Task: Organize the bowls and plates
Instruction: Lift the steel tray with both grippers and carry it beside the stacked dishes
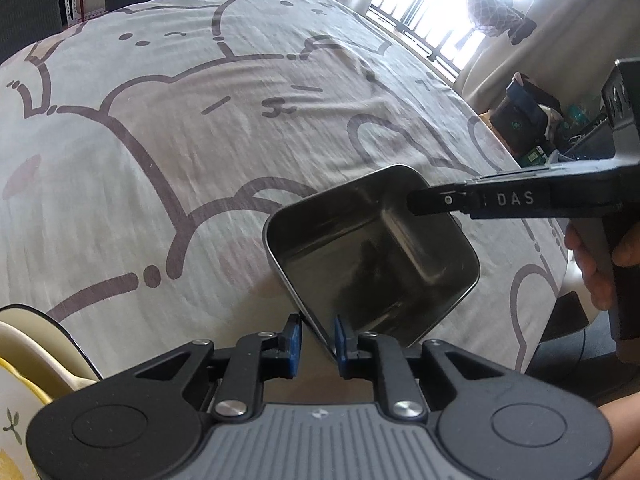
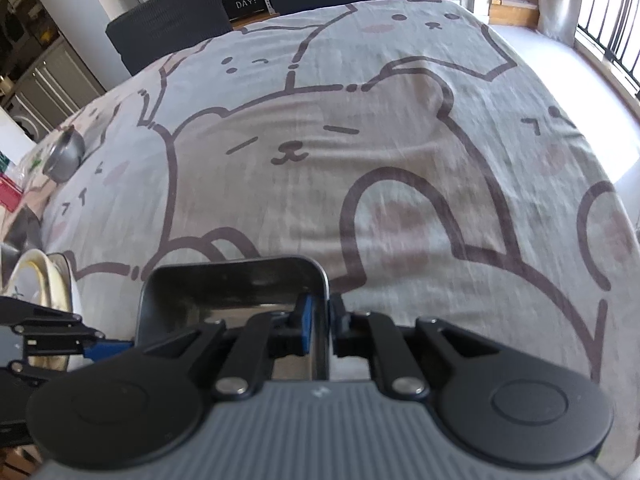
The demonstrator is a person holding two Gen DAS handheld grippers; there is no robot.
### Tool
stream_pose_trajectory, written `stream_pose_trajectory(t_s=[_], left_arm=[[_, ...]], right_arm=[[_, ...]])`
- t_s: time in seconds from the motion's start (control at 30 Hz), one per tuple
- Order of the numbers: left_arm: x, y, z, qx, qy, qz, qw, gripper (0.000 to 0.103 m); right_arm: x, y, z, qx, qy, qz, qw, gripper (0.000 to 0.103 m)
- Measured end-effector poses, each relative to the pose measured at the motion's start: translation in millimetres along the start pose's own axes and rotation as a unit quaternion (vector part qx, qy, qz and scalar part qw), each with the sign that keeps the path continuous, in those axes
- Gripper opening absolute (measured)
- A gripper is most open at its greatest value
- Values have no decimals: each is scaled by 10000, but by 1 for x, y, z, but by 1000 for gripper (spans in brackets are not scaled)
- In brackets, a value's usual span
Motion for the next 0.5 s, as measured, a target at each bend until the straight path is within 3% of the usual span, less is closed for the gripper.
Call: stream_pose_trajectory(t_s=[0.07, 0.43, 0.5], left_arm=[[0, 0, 0, -21, 8, -34, 10000, 20], [5, -6, -9, -197, 153, -329, 9991, 22], [5, -5, -11, -212, 172, -319, 9991, 30]], right_arm=[[-1, 2, 1, 53, -12, 35, 10000, 20], [-15, 9, -6, 278, -85, 59, 9996, 33], [-17, 9, -9, 318, -58, 67, 9995, 36]])
Point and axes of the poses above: each gripper's, at about its wrist camera, not at the fingertips, and z roughly the way its jaws point, y to its right, x to its top, the point moved 10 cm from there along z, roughly the way its jaws point, and after that the axes turned 1 degree about y, right-handed, at the moved point
